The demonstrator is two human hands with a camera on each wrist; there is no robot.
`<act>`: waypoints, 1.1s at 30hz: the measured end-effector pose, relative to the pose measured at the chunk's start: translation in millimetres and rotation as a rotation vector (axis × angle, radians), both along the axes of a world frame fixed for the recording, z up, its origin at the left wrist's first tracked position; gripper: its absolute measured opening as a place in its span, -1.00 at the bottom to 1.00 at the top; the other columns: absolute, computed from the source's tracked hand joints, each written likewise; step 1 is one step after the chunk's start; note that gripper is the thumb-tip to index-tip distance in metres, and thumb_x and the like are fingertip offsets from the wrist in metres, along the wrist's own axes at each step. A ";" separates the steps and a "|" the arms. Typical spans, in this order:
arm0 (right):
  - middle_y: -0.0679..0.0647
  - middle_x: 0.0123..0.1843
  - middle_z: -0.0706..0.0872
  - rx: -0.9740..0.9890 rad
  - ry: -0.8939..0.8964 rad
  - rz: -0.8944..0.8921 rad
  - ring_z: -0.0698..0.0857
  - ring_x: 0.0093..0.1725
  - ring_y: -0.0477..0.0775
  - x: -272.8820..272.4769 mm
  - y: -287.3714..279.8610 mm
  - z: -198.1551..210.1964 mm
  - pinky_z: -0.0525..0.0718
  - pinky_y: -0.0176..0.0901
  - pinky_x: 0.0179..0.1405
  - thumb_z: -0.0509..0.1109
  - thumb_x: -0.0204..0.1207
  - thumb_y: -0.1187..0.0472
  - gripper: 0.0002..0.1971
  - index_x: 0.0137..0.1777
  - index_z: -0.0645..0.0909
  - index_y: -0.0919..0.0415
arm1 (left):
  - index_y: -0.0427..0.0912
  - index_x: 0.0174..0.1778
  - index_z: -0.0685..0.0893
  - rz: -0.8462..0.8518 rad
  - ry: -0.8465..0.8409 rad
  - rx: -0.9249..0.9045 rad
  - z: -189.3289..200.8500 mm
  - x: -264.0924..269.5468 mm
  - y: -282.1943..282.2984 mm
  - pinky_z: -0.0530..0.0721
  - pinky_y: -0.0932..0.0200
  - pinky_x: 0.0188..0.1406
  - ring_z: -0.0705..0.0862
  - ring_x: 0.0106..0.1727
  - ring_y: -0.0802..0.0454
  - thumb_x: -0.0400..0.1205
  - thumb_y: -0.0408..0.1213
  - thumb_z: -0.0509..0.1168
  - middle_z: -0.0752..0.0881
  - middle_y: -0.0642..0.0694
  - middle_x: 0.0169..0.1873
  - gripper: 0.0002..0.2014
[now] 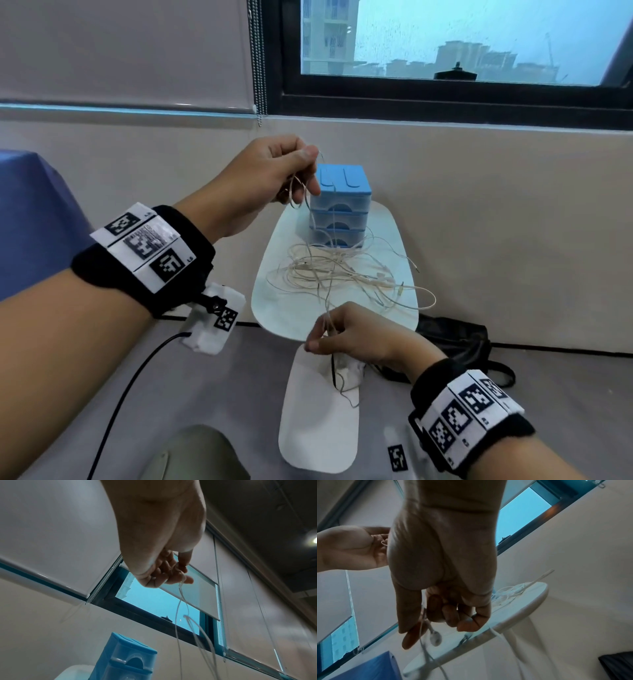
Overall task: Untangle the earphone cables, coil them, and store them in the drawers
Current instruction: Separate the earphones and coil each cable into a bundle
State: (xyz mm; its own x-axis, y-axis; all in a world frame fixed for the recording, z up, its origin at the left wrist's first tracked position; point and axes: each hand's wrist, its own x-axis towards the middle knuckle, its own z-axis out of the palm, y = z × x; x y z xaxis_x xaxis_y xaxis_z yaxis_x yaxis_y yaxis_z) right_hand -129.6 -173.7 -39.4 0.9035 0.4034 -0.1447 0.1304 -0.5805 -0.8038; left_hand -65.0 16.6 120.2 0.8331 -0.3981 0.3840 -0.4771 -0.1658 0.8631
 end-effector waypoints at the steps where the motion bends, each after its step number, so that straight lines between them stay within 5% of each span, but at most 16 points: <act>1: 0.06 -0.23 0.80 -0.040 -0.010 -0.003 0.64 -0.26 -0.17 0.9 -4.9 -0.1 0.58 -0.23 -0.09 0.58 0.57 0.12 -0.89 -0.01 0.85 0.14 | -0.17 -0.11 0.65 0.029 -0.019 0.000 3.0 0.9 1.1 0.52 0.10 -0.28 0.61 -0.39 0.07 0.85 -0.16 0.21 0.82 -0.13 -0.26 -0.74; 5: -0.08 -0.35 0.76 -0.008 0.008 -0.054 0.57 -0.37 -0.25 -6.7 -32.0 8.5 0.46 -0.40 -0.27 0.50 0.65 0.16 -0.76 -0.26 0.76 0.19 | -0.10 -0.17 0.65 0.191 -0.121 -0.148 14.2 13.8 14.5 0.47 0.24 -0.41 0.53 -0.43 0.13 0.83 -0.15 0.24 0.80 -0.07 -0.32 -0.73; 8: 0.05 -0.31 0.74 0.056 0.030 -0.162 0.47 -0.32 -0.04 -8.8 -58.2 16.4 0.38 -0.24 -0.31 0.49 0.66 0.10 -0.69 -0.35 0.71 0.09 | -0.08 -0.24 0.65 0.301 -0.119 -0.287 16.0 29.2 25.4 0.41 0.25 -0.45 0.45 -0.46 0.11 0.81 -0.13 0.27 0.79 -0.06 -0.36 -0.71; 10: 0.02 -0.27 0.77 0.036 0.023 -0.208 0.51 -0.28 -0.08 -8.2 -72.6 19.3 0.43 -0.17 -0.22 0.52 0.62 0.01 -0.66 -0.38 0.68 0.06 | -0.07 -0.24 0.65 0.324 -0.100 -0.316 12.2 34.8 25.8 0.42 0.26 -0.45 0.46 -0.45 0.13 0.81 -0.13 0.27 0.77 -0.05 -0.36 -0.71; 15: 0.29 -0.29 0.57 0.325 0.148 -0.226 0.70 -0.28 0.04 -13.7 -101.6 26.2 0.61 -0.08 -0.07 0.50 0.65 0.22 -0.84 -0.08 0.62 0.28 | -0.06 -0.25 0.62 0.436 -0.163 -0.282 0.6 42.5 23.8 0.48 0.39 -0.37 0.51 -0.43 0.25 0.84 -0.12 0.21 0.71 -0.04 -0.33 -0.68; 19: 0.27 -0.28 0.42 0.366 0.184 -0.222 0.45 -0.43 0.05 -23.9 -124.5 41.5 0.40 -0.23 -0.49 0.61 0.53 0.12 -0.76 -0.15 0.62 0.22 | -0.05 -0.32 0.54 0.542 -0.126 -0.428 -3.6 54.9 40.5 0.45 0.30 -0.38 0.48 -0.48 0.19 0.84 -0.12 0.17 0.59 0.09 -0.53 -0.63; 21: 0.18 -0.31 0.44 0.533 0.186 -0.299 0.31 -0.47 -0.05 -25.7 -130.6 54.1 0.31 -0.38 -0.62 0.52 0.54 0.14 -0.82 -0.19 0.65 0.23 | -0.03 -0.33 0.50 0.525 -0.015 -0.559 -4.5 56.1 44.6 0.47 0.25 -0.42 0.45 -0.53 0.16 0.85 -0.14 0.16 0.48 0.09 -0.56 -0.62; 24: 0.03 -0.38 0.47 0.647 0.078 -0.435 0.21 -0.47 -0.08 -23.4 -140.2 72.7 0.25 -0.36 -0.62 0.45 0.54 0.10 -0.76 -0.31 0.65 0.19 | -0.01 -0.29 0.45 0.520 0.127 -0.608 -7.5 53.7 45.3 0.40 0.31 -0.52 0.34 -0.58 0.13 0.82 -0.13 0.14 0.36 0.08 -0.56 -0.68; 29: -0.03 -0.45 0.20 0.662 0.014 -0.699 0.14 -0.53 -0.07 -7.0 -166.1 74.0 0.10 -0.26 -0.57 0.38 0.68 0.05 -0.65 -0.33 0.52 0.15 | -0.02 -0.30 0.43 0.497 0.086 -0.508 -11.3 52.3 47.4 0.20 0.30 -0.63 0.20 -0.59 0.13 0.83 -0.09 0.15 0.32 0.10 -0.56 -0.66; 33: -0.08 -0.52 0.28 0.713 -0.011 -0.930 0.24 -0.56 -0.08 2.8 -183.2 64.9 0.17 -0.27 -0.61 0.29 0.74 0.02 -0.64 -0.32 0.49 0.09 | -0.04 -0.30 0.45 0.496 0.092 -0.502 -9.9 52.6 52.6 0.19 0.32 -0.66 0.19 -0.61 0.16 0.84 -0.11 0.16 0.31 0.11 -0.58 -0.65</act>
